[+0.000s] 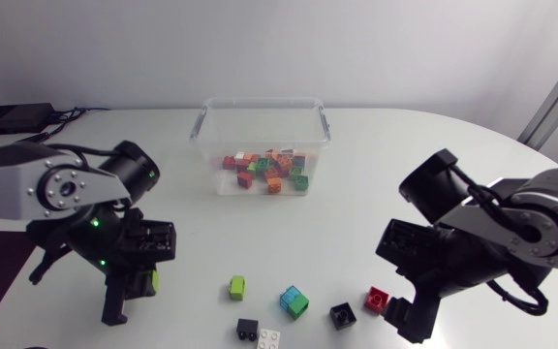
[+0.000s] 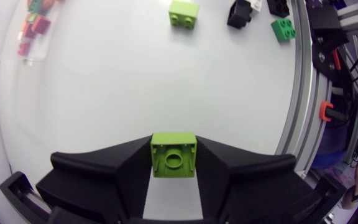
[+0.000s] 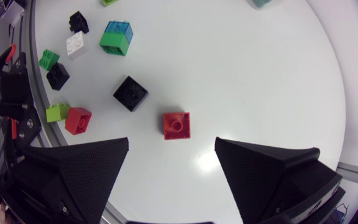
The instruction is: Place the duplo bricks in the container
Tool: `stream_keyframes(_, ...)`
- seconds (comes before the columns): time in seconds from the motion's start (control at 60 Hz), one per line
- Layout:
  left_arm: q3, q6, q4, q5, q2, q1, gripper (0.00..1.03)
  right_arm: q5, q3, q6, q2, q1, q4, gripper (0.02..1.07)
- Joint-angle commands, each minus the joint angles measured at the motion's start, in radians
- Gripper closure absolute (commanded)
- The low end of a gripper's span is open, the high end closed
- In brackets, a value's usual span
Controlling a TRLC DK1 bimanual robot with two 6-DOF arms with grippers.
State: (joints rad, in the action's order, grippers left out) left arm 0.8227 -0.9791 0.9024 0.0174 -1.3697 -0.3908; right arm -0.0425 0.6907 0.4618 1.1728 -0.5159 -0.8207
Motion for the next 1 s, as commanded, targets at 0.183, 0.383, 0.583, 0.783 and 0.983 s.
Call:
stream_keyframes(0.183,0.237,0.091,0.107,0.084,0.098,0.017,0.84,0.049,-0.083,0.071,0.123,-0.044,0.146,0.07)
stream_keyframes(0.383,0.349,0.206,0.079,0.156,0.101,0.024,0.84,0.052,-0.053,0.121,0.228,-0.013,0.201,0.07)
stream_keyframes(0.583,0.424,0.318,-0.016,0.213,0.100,0.052,0.84,0.044,-0.045,0.147,0.280,0.008,0.227,0.07)
stream_keyframes(0.783,0.458,0.474,-0.180,0.243,0.084,0.073,0.84,0.010,-0.046,0.156,0.295,0.028,0.241,0.26)
stream_keyframes(0.983,0.458,0.629,-0.375,0.251,0.037,0.081,0.84,-0.014,-0.046,0.143,0.292,0.039,0.275,0.64)
